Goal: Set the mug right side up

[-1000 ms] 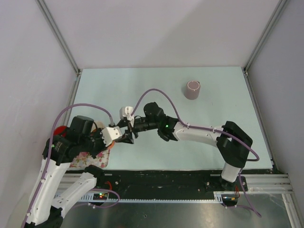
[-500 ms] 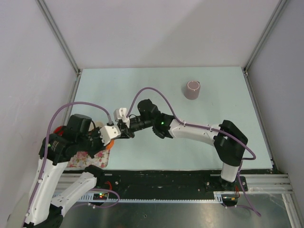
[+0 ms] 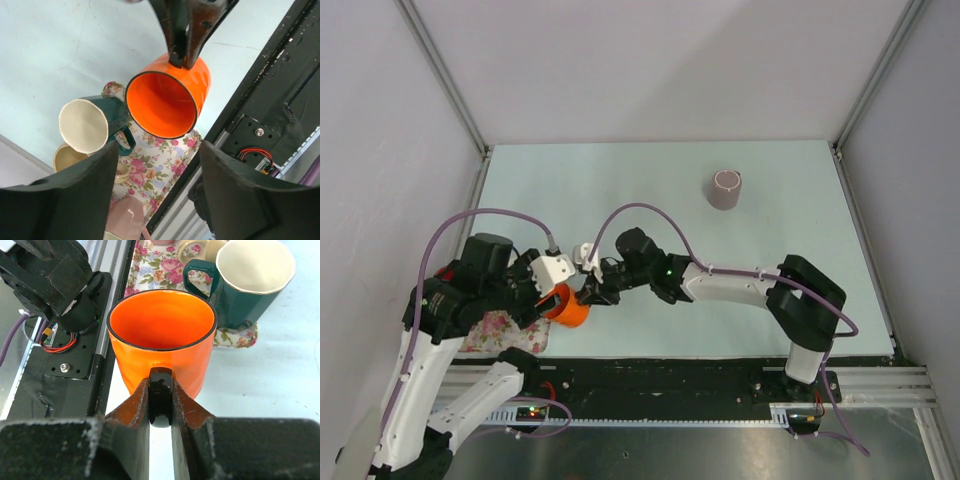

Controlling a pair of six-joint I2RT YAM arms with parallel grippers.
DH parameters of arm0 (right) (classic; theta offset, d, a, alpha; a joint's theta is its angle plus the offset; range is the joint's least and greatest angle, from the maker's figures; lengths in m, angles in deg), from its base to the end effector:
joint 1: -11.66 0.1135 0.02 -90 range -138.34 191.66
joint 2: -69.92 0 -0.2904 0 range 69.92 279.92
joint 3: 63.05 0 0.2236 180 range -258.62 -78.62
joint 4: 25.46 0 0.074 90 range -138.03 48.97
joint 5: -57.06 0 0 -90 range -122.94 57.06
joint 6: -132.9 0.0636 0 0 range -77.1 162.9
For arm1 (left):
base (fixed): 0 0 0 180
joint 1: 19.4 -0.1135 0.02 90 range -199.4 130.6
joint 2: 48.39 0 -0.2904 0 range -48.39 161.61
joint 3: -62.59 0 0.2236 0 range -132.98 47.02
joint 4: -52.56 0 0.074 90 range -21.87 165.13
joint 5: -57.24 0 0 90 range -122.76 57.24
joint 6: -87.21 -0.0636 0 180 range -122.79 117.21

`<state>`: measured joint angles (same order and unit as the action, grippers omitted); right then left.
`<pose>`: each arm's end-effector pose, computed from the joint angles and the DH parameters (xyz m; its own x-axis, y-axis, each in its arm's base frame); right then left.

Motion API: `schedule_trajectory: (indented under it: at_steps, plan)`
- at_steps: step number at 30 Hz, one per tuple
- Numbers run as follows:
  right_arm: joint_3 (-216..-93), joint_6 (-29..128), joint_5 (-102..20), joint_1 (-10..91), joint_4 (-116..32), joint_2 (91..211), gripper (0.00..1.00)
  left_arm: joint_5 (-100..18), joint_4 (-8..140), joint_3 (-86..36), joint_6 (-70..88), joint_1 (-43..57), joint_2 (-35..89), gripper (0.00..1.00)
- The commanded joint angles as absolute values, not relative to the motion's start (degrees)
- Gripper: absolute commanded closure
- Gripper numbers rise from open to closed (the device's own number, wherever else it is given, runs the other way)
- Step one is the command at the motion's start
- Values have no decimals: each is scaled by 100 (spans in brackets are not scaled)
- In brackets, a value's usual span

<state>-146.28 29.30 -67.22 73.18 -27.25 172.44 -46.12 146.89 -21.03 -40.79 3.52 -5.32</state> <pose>0.1650 0.3793 0.2776 0.0630 -0.2913 -0.9546 -0.9898 -0.1404 -0.0225 0.0477 -0.0361 0.3476 -0.2748 0.7666 -0.5804 0.8552 0.4708 0.2169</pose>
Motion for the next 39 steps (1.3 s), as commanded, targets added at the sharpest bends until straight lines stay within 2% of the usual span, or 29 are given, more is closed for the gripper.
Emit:
schedule_trajectory:
  at_steps: [1, 4, 11, 19, 26, 28, 34, 36, 39]
  plan:
    - [-14627, 2860, -6755, 7362, -2169, 16460, 100, -4158, 15736, -2370, -4160, 287, -490, 25]
    - [-14396, 2761, -6809, 7385, -2127, 16131, 100, -4297, 15327, -2331, -4343, -42, -490, 17]
    - [-14217, 2657, -6936, 7503, -1908, 15785, 100, -5307, 14879, -2475, -4889, -425, -348, 8]
    - [-14216, 2682, -6968, 7648, -1528, 15800, 100, -5154, 14693, -2760, -4722, -428, -93, 12]
    - [-14327, 2728, -7209, 7705, -1398, 15802, 100, -5489, 14712, -2173, -5010, -401, -252, 15]
    - [-14389, 2737, -7322, 7716, -1410, 15856, 100, -5574, 14707, -2238, -4955, -386, -190, 24]
    - [-14483, 2872, -7356, 7727, -1280, 16038, 100, -5729, 14851, -2297, -4694, -384, -181, 73]
    - [-14521, 2912, -7350, 7715, -1257, 16129, 100, -5691, 14973, -2146, -4714, -382, -286, 86]
    - [-14564, 3120, -7434, 7662, -1005, 16322, 100, -5660, 15144, -1943, -4734, -384, -449, 98]
